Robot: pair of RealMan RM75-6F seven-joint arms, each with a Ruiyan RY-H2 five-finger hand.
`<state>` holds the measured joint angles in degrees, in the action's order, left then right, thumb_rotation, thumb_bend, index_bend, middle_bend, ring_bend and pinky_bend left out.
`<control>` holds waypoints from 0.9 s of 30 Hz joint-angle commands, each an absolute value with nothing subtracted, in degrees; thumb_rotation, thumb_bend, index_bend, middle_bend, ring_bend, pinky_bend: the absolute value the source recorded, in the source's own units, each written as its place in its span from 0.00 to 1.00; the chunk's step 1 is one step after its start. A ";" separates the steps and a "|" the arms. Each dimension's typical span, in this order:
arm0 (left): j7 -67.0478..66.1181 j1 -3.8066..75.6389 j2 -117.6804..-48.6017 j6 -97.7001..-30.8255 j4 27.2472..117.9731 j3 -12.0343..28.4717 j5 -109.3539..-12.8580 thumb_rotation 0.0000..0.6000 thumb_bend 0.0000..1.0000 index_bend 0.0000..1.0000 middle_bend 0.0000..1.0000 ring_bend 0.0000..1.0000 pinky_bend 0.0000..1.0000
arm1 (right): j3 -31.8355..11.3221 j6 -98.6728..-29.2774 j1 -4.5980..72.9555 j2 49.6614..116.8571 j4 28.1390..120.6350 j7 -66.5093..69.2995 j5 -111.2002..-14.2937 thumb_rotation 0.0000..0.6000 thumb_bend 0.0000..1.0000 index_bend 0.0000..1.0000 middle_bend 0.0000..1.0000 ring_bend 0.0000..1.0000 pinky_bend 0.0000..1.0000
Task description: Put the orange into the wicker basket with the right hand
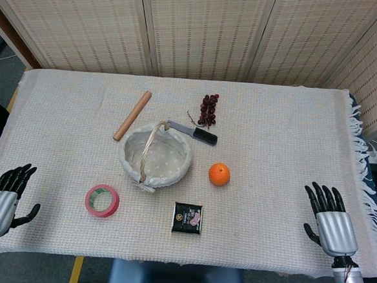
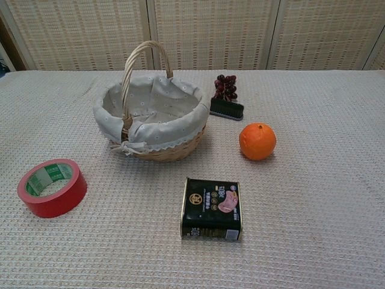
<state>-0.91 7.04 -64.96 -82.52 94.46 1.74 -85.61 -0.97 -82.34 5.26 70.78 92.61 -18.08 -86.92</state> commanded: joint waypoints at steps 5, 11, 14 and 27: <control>-1.06 7.03 -64.97 -82.57 94.44 1.75 -85.61 1.00 0.34 0.00 0.00 0.00 0.06 | -1.07 -81.97 5.33 70.55 92.92 -17.77 -86.49 1.00 0.18 0.00 0.00 0.00 0.03; -0.84 6.94 -65.09 -82.73 94.28 1.89 -85.38 1.00 0.34 0.00 0.00 0.00 0.06 | -1.88 -80.51 5.88 69.94 95.86 -16.61 -84.52 1.00 0.18 0.00 0.00 0.00 0.03; -0.92 7.01 -65.13 -82.56 94.15 1.87 -85.35 1.00 0.34 0.00 0.00 0.00 0.06 | -2.73 -79.33 6.92 69.43 99.21 -17.30 -83.72 1.00 0.18 0.00 0.00 0.00 0.03; -0.79 7.04 -65.01 -82.42 94.31 1.78 -85.45 1.00 0.34 0.00 0.00 0.00 0.06 | -10.98 -66.95 19.62 74.14 111.46 -37.93 -61.35 1.00 0.16 0.00 0.00 0.00 0.03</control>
